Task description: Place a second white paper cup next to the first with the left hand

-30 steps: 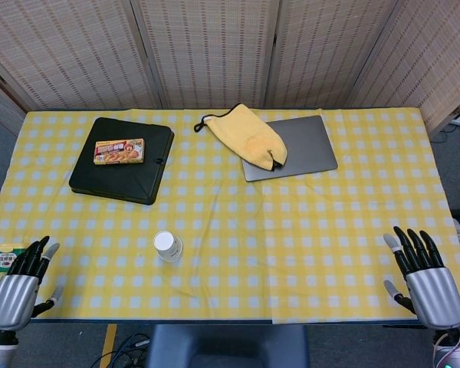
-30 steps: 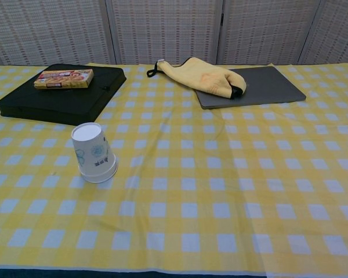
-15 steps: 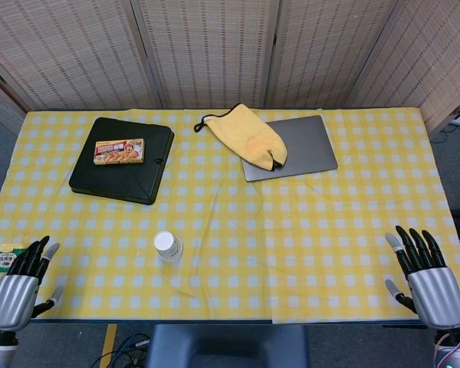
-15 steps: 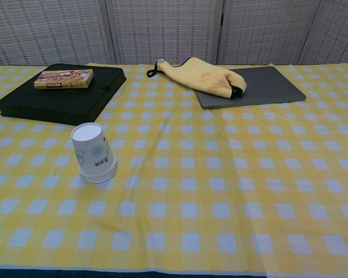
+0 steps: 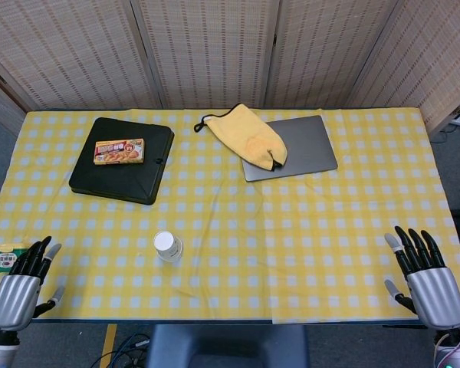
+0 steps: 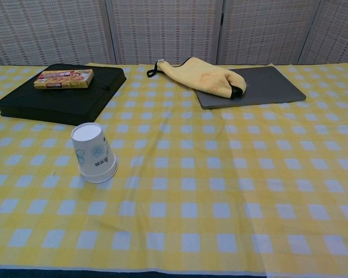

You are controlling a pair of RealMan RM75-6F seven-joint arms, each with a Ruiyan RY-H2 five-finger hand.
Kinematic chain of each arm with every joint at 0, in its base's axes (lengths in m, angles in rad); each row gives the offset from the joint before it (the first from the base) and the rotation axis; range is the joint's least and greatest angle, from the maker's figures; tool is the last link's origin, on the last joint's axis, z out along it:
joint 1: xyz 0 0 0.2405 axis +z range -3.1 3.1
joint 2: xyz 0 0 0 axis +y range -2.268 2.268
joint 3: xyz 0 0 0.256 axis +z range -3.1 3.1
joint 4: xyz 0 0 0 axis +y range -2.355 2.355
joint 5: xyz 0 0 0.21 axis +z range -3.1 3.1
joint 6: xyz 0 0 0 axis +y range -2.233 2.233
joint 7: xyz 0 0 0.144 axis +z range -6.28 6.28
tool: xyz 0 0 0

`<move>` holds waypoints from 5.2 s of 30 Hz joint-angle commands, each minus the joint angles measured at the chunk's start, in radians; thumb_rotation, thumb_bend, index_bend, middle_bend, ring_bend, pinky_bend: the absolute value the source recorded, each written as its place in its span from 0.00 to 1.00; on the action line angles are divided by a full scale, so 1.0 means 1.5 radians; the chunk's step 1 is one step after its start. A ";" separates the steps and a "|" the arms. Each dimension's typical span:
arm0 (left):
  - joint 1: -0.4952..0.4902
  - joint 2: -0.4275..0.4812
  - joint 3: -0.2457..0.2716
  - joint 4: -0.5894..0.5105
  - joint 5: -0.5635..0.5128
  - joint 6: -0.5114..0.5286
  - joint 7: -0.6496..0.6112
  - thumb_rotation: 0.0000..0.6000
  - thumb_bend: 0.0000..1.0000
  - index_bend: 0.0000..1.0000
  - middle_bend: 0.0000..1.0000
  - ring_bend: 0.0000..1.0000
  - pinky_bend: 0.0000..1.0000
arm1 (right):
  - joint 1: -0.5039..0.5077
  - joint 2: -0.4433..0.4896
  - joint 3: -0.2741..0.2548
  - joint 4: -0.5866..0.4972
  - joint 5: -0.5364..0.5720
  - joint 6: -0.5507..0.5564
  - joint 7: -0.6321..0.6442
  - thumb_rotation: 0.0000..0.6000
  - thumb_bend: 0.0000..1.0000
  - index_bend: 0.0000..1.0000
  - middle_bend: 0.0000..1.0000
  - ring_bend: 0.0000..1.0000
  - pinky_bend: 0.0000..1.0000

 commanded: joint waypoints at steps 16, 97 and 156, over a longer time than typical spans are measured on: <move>-0.128 0.149 -0.020 -0.253 -0.047 -0.220 0.116 1.00 0.32 0.13 0.00 0.00 0.18 | 0.003 -0.001 0.004 -0.003 0.009 -0.006 -0.004 1.00 0.22 0.03 0.00 0.00 0.00; -0.578 0.011 -0.042 -0.265 -0.591 -0.413 0.339 1.00 0.32 0.35 0.00 0.00 0.18 | -0.010 0.013 -0.009 0.008 -0.024 0.023 0.029 1.00 0.22 0.03 0.00 0.00 0.00; -0.434 0.159 -0.023 -0.243 -0.406 -0.431 0.048 1.00 0.32 0.41 0.00 0.00 0.18 | -0.002 -0.006 -0.002 0.002 -0.001 -0.009 -0.016 1.00 0.22 0.03 0.00 0.00 0.00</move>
